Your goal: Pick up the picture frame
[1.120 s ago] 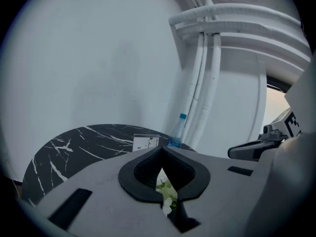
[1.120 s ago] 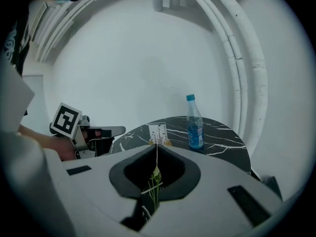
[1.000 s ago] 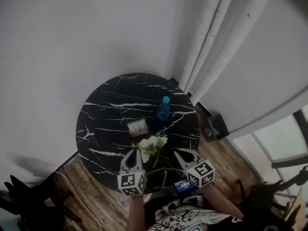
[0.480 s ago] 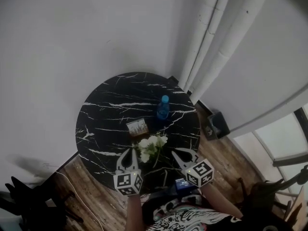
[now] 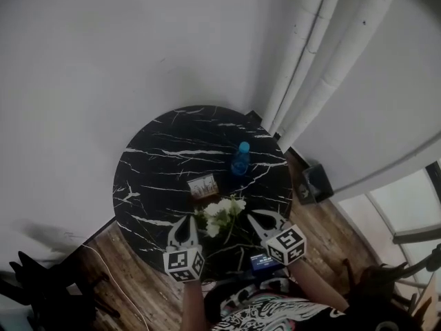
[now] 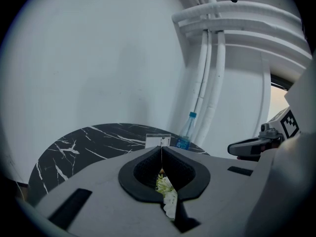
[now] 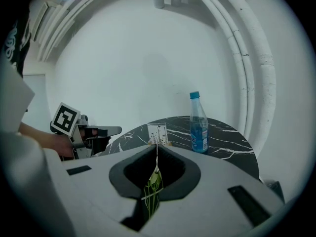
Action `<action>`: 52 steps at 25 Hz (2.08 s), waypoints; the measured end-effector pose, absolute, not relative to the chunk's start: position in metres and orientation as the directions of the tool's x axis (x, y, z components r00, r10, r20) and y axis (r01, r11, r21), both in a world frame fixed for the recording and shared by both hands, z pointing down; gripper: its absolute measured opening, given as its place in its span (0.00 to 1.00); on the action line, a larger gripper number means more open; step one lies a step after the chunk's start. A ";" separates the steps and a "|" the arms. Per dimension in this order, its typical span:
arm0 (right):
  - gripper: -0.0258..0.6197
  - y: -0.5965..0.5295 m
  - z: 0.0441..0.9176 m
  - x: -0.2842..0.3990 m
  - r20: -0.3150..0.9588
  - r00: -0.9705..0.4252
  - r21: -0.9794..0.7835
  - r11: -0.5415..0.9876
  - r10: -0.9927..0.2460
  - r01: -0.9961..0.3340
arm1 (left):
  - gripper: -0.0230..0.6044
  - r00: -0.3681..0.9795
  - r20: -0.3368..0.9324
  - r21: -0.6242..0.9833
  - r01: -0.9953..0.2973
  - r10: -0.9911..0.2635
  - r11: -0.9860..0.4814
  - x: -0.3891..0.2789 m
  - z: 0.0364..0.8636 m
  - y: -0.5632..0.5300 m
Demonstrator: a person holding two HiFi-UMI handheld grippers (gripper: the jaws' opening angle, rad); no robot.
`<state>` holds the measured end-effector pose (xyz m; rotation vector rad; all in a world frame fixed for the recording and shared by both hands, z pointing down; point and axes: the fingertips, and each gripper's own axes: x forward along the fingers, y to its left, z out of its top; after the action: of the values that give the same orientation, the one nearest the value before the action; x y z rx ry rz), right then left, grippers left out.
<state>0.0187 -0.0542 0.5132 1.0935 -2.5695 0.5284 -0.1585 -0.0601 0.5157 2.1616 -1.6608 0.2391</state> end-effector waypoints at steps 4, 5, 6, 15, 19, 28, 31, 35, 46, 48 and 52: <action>0.07 -0.061 0.517 0.012 0.415 -0.684 -0.246 0.649 -0.601 -0.720 | 0.06 0.283 0.368 0.229 -0.951 -0.886 -0.209 -0.163 0.518 -0.066; 0.07 -0.064 0.518 0.010 0.419 -0.688 -0.247 0.655 -0.593 -0.715 | 0.06 0.288 0.364 0.241 -0.948 -0.886 -0.209 -0.163 0.519 -0.069; 0.07 -0.067 0.520 0.008 0.424 -0.692 -0.247 0.661 -0.584 -0.709 | 0.06 0.291 0.362 0.250 -0.946 -0.885 -0.209 -0.164 0.521 -0.071; 0.07 -0.095 0.536 0.003 0.463 -0.699 -0.252 0.675 -0.544 -0.693 | 0.06 0.287 0.411 0.260 -0.947 -0.865 -0.190 -0.170 0.542 -0.092; 0.07 -0.113 0.543 0.000 0.483 -0.697 -0.213 0.701 -0.530 -0.681 | 0.06 0.290 0.443 0.251 -0.948 -0.848 -0.194 -0.169 0.555 -0.103; 0.07 -0.148 0.570 -0.012 0.518 -0.696 -0.149 0.749 -0.497 -0.645 | 0.06 0.281 0.492 0.231 -0.955 -0.824 -0.187 -0.179 0.581 -0.120; 0.07 -0.153 0.581 -0.016 0.531 -0.702 -0.164 0.755 -0.475 -0.635 | 0.06 0.283 0.512 0.195 -0.958 -0.811 -0.211 -0.179 0.591 -0.123; 0.07 -0.159 0.595 -0.023 0.548 -0.712 -0.181 0.769 -0.438 -0.613 | 0.06 0.282 0.558 0.093 -0.956 -0.781 -0.278 -0.178 0.609 -0.127; 0.21 -0.170 0.629 -0.037 0.601 -0.725 -0.186 0.823 -0.337 -0.537 | 0.24 0.385 0.564 0.250 -0.923 -0.730 -0.294 -0.166 0.639 -0.143; 0.24 -0.173 0.634 -0.040 0.612 -0.720 -0.165 0.838 -0.327 -0.521 | 0.25 0.390 0.570 0.261 -0.921 -0.723 -0.290 -0.165 0.643 -0.144; 0.26 -0.170 0.644 -0.051 0.636 -0.721 -0.143 0.876 -0.274 -0.460 | 0.28 0.386 0.585 0.249 -0.923 -0.714 -0.294 -0.162 0.652 -0.147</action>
<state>-0.0514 -0.1705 0.6439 0.5279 -2.4133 0.3876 -0.1625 -0.1466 0.6517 2.0966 -1.3991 0.4948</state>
